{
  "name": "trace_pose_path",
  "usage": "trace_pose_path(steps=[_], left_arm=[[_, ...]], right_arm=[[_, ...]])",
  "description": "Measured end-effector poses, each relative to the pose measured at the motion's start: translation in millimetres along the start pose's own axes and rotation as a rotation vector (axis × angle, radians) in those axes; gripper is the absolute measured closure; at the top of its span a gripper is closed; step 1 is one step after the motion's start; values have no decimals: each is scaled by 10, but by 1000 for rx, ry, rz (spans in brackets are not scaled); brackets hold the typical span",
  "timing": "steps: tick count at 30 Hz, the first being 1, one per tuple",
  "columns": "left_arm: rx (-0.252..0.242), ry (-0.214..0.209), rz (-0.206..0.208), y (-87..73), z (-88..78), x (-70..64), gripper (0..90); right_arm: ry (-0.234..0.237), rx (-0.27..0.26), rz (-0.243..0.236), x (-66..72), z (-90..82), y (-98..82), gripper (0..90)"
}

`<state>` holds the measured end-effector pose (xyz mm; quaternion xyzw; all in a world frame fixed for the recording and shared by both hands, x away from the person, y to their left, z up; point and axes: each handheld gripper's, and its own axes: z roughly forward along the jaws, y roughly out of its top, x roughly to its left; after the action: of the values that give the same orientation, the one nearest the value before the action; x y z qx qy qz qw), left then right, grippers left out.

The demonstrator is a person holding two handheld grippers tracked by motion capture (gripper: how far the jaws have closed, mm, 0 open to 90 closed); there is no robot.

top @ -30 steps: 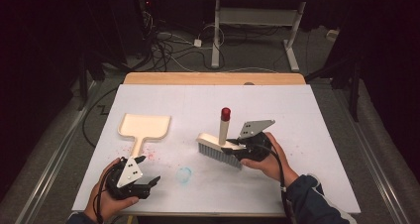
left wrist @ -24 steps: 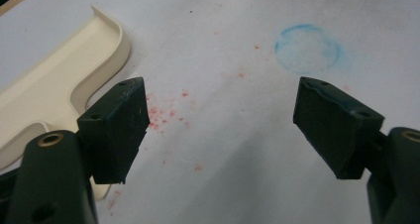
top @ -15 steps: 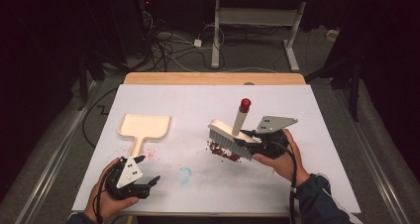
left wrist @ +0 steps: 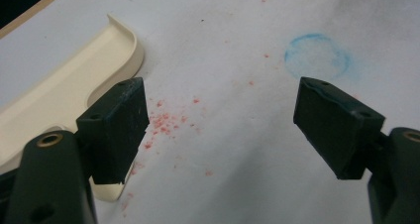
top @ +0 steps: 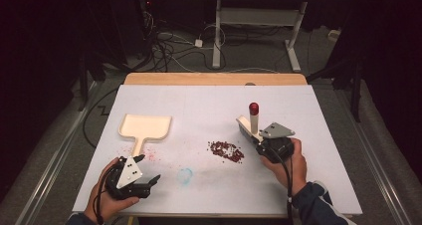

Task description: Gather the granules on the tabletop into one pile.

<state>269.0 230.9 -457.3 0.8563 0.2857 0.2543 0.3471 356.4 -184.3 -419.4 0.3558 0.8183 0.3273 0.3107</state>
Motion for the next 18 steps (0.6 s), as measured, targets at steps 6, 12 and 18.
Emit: trace_pose_path(steps=[6,12,18], left_arm=[[3,9,-8,-5,6,7,206],[12,16,-8,0,22,2,206],[4,23,-21,-5,13,13,206]], right_arm=[[-20,23,-54,344,70,109,677],[27,-5,-67,598,145,275,677],[29,-23,-84,728,192,382,677]])
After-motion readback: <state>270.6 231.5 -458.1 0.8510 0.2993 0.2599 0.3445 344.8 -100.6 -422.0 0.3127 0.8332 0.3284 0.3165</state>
